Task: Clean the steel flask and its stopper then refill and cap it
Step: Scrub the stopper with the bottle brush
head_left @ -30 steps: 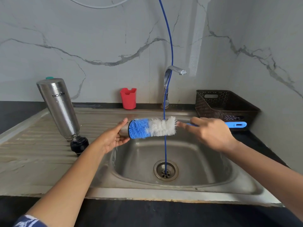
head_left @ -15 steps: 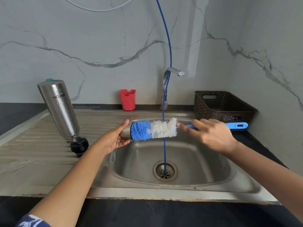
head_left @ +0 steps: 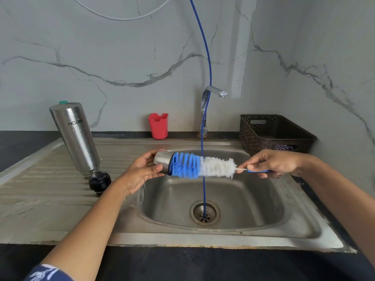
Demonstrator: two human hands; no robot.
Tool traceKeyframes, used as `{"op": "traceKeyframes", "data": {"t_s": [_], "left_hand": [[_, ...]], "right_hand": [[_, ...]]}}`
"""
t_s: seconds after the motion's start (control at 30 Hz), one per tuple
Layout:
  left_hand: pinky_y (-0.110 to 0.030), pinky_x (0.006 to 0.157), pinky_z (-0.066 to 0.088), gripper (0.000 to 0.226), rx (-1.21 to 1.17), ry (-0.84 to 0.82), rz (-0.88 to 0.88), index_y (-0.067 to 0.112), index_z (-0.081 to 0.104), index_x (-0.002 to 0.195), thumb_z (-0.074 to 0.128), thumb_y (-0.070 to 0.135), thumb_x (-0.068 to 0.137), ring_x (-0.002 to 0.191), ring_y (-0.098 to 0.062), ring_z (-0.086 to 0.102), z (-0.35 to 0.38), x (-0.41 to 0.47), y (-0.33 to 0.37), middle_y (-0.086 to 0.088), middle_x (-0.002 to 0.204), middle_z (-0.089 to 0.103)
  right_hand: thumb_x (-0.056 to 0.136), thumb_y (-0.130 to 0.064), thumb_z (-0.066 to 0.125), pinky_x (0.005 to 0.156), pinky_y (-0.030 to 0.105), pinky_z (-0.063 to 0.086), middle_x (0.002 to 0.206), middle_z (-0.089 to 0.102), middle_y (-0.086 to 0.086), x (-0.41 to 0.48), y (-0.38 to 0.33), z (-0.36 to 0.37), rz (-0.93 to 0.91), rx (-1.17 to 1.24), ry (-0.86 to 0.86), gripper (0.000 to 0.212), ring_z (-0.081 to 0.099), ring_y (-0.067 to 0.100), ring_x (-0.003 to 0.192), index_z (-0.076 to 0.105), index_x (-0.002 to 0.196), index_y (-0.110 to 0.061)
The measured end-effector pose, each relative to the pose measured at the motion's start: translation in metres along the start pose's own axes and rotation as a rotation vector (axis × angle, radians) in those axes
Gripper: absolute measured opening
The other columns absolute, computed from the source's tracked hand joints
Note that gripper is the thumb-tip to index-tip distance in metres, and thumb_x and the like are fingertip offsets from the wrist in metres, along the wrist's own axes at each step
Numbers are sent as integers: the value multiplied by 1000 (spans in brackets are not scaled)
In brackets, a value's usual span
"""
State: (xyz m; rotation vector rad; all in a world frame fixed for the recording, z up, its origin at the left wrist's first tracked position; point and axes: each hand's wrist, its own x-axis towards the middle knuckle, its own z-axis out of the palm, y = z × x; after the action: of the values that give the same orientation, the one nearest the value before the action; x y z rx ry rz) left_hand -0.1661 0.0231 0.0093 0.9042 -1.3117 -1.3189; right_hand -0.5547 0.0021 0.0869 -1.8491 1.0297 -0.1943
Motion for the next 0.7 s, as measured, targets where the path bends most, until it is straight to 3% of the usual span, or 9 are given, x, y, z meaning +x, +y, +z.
{"op": "traceKeyframes", "data": {"t_s": [0.2,0.37,0.43,0.53,0.63,0.7], "left_hand": [[-30,72,58,91,-64,29,24,16,58,120,96,39,40,89,-19,69,3,0,2,-6,103,69],[-30,68,58,92,-164,107,9,20,59,119,95,44,37,82,-14,69,-6,0,3,-2,95,72],[-35,72,59,80,-169,108,-40,25,62,118,93,40,46,85,-14,68,-1,2,0,-2,97,71],[-46,81,56,37,-205,174,-73,28,62,114,68,24,77,89,-14,63,10,8,-3,0,95,69],[-37,73,56,24,-194,269,-81,23,62,107,61,16,84,84,-14,62,17,11,-2,1,89,68],[-31,69,55,36,-165,316,-79,19,59,116,65,12,81,82,-14,64,15,12,-4,-2,96,67]], "right_hand": [[56,-74,72,34,13,20,57,41,0,-14,3,-15,110,1,-68,73,19,6,38,69,114,-31],[52,-74,74,34,14,21,57,44,1,-29,22,-22,100,27,22,74,23,8,35,71,112,-30],[58,-68,76,35,14,21,56,46,3,-29,25,-17,45,31,133,67,24,8,35,72,111,-28],[89,-25,64,40,15,27,54,52,-1,-21,27,2,-104,-56,379,25,31,5,41,67,113,-31],[94,-17,58,59,16,39,65,61,-19,-14,27,29,-301,-402,642,37,50,-1,55,59,117,-46],[94,-17,56,64,18,42,72,58,-28,-10,25,45,-388,-603,784,38,53,-5,69,58,125,-40]]}}
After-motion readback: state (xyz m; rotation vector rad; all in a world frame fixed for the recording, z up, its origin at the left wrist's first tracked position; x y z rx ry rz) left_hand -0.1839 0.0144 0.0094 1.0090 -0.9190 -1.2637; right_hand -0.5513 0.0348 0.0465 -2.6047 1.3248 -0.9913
